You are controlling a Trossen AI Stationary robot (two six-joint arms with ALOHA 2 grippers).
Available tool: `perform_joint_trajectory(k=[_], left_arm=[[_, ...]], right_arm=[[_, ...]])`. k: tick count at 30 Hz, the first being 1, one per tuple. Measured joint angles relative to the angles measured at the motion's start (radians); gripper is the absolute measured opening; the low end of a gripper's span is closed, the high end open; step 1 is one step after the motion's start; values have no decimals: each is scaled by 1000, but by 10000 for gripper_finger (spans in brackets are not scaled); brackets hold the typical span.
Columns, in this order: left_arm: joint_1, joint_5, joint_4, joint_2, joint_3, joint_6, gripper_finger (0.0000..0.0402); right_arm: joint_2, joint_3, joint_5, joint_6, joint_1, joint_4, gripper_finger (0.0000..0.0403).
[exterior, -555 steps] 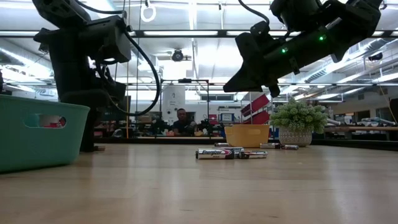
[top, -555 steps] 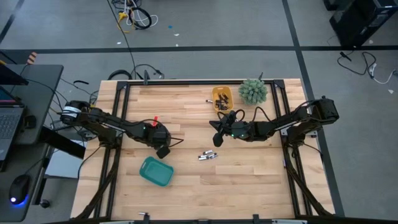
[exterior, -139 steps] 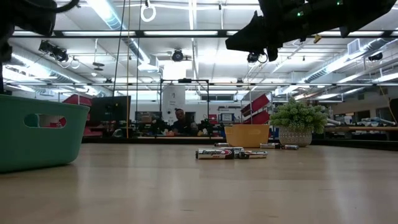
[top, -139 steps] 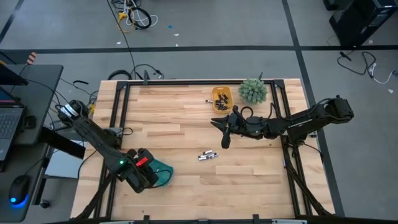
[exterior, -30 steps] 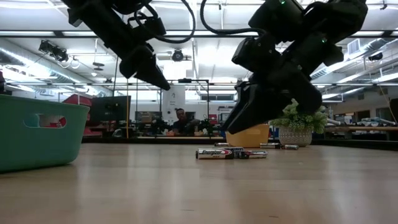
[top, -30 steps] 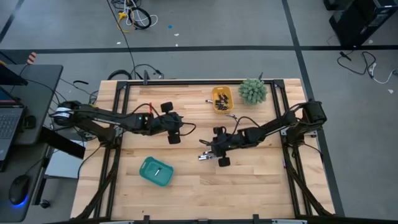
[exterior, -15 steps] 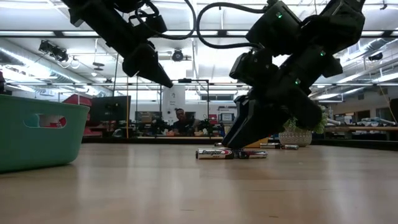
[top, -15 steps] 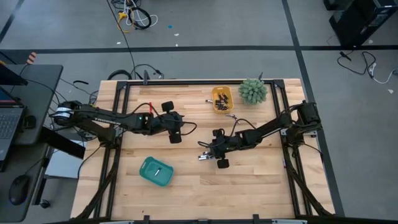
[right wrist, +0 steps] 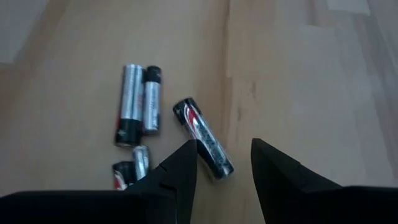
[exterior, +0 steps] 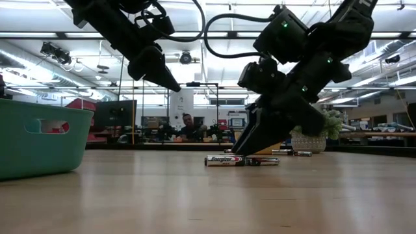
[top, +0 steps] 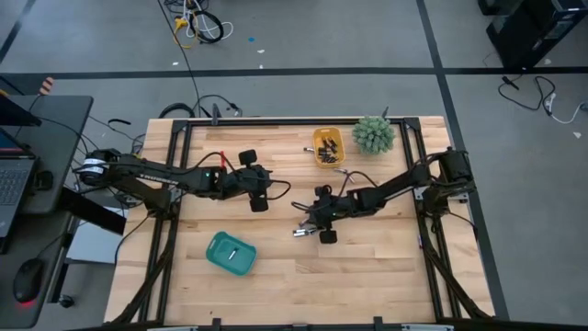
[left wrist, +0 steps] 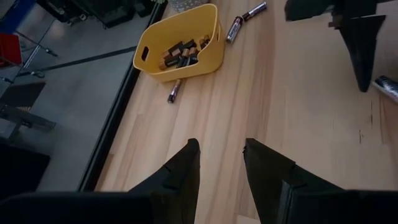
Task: Sort batteries
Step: Put the silver battery into the green bin
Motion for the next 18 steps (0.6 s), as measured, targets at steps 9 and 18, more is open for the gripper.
perform_joint_trajectory(k=[9,18], left_arm=[[0,0,0,0,0,-1,124],[0,8,1,0,0,-2,124]], right_arm=[[0,0,0,-59,-8,4,138],[0,0,-32,-129,-20,32,135]])
